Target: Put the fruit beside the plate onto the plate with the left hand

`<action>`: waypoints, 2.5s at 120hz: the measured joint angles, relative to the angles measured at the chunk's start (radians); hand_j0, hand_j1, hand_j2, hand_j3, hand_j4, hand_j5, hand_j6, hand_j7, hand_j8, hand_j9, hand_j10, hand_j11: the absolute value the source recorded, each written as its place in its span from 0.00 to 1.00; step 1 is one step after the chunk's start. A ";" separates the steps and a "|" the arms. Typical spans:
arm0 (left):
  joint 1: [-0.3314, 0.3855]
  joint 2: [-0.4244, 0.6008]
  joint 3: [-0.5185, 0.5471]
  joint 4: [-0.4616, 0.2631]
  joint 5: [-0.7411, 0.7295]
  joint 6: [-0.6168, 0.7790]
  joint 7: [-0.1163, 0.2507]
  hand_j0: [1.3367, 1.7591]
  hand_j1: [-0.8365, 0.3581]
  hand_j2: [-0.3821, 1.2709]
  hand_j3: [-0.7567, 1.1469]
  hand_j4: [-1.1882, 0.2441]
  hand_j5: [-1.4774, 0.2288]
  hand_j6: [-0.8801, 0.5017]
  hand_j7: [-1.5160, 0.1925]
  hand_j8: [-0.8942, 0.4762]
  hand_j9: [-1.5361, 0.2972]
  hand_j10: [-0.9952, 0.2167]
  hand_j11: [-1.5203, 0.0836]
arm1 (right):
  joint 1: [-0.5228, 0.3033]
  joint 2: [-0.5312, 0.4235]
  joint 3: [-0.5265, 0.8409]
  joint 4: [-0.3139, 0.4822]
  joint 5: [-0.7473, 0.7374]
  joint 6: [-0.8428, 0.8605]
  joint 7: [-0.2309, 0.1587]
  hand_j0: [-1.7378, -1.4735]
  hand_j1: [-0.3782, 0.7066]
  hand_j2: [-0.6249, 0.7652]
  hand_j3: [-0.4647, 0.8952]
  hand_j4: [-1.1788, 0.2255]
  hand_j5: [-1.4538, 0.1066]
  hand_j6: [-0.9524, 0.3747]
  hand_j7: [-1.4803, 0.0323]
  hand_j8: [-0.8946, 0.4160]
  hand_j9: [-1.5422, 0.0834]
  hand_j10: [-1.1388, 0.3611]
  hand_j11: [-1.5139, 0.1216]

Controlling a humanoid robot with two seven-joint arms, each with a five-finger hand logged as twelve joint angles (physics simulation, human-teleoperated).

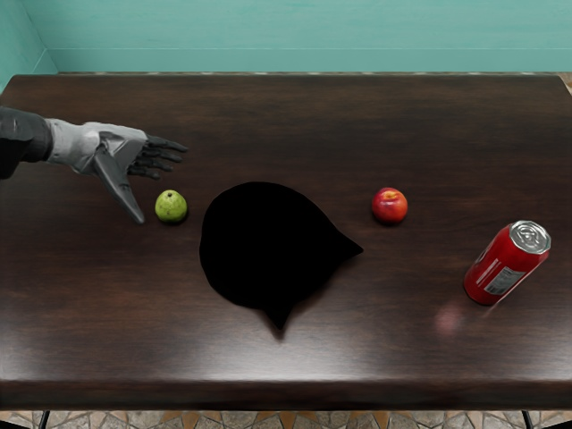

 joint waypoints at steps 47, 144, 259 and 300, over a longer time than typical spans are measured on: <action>0.128 -0.129 0.003 -0.355 0.656 0.527 0.096 0.76 0.94 0.24 0.40 0.79 0.83 0.60 0.85 0.61 0.80 0.78 0.91 | 0.000 0.000 0.000 0.000 0.000 0.000 0.000 0.30 0.03 0.45 0.34 0.84 0.93 0.72 0.98 0.68 0.95 0.76 0.93; 0.201 -0.265 0.094 -0.131 0.777 0.864 0.091 0.76 0.93 0.24 0.40 0.78 0.81 0.58 0.84 0.60 0.79 0.76 0.89 | 0.000 0.000 0.000 0.000 0.000 0.000 0.000 0.30 0.03 0.45 0.34 0.84 0.93 0.72 0.98 0.68 0.95 0.76 0.93; 0.157 -0.265 0.151 -0.105 0.748 0.848 0.104 0.76 0.57 0.33 0.40 0.51 0.52 0.31 0.54 0.32 0.52 0.45 0.58 | 0.000 0.000 0.000 0.000 0.000 0.000 0.000 0.30 0.03 0.45 0.34 0.84 0.93 0.72 0.98 0.68 0.95 0.76 0.93; 0.143 -0.265 0.154 -0.105 0.682 0.757 0.118 0.75 0.46 0.37 0.40 0.38 0.41 0.30 0.43 0.31 0.39 0.31 0.44 | 0.000 0.000 0.000 0.000 0.000 0.000 0.000 0.30 0.03 0.45 0.34 0.84 0.93 0.72 0.98 0.68 0.95 0.76 0.93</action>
